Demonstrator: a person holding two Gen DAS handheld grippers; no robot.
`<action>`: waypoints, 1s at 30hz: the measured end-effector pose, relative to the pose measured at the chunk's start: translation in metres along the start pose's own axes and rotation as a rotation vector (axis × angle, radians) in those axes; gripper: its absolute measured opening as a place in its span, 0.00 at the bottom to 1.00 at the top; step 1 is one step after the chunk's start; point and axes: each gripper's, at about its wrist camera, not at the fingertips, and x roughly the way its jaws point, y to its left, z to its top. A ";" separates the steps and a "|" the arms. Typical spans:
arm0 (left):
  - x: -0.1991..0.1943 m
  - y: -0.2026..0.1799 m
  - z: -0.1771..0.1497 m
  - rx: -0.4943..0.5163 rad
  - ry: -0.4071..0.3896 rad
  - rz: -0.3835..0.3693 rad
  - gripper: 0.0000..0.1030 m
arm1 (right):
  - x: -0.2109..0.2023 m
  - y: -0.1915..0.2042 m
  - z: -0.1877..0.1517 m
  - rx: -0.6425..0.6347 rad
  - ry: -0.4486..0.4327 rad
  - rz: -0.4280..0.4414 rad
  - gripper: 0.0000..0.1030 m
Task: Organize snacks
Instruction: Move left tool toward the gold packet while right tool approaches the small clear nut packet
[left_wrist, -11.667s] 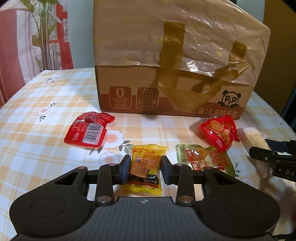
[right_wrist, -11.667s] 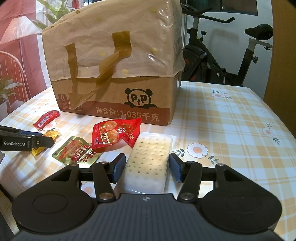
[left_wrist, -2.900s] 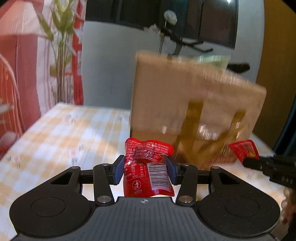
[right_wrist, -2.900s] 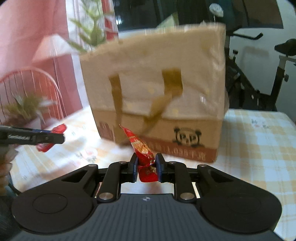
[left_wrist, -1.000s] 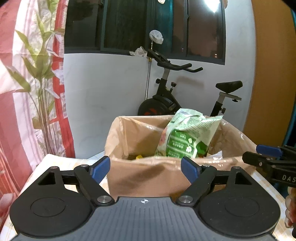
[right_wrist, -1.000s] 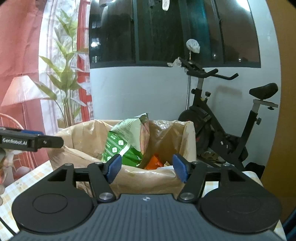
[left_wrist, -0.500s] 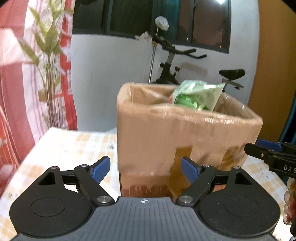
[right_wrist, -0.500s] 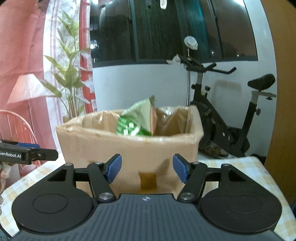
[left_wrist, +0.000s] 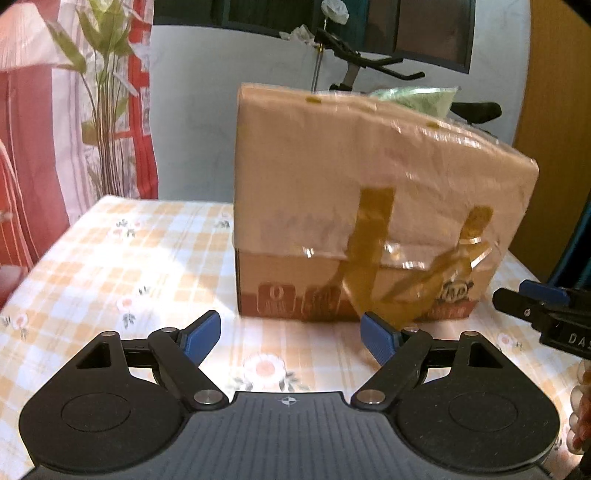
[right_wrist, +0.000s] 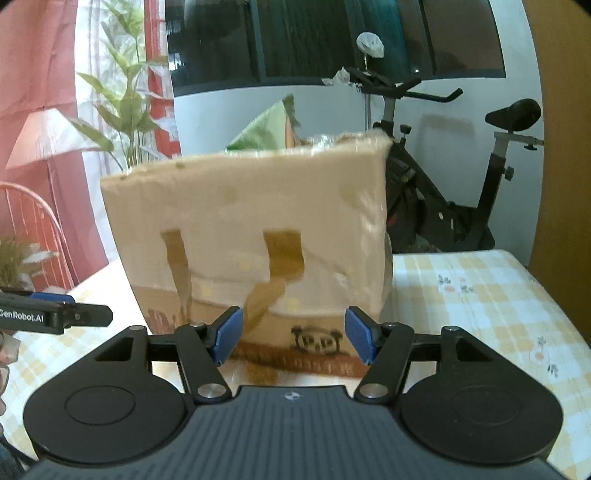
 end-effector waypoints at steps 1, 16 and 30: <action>0.000 -0.001 -0.004 0.003 0.006 -0.001 0.82 | 0.000 0.000 -0.003 0.002 0.009 0.000 0.63; 0.013 -0.028 -0.048 0.124 0.118 -0.080 0.82 | 0.005 0.007 -0.045 0.011 0.129 0.019 0.63; 0.038 -0.059 -0.068 0.306 0.189 -0.128 0.78 | 0.006 0.005 -0.047 0.022 0.136 0.009 0.63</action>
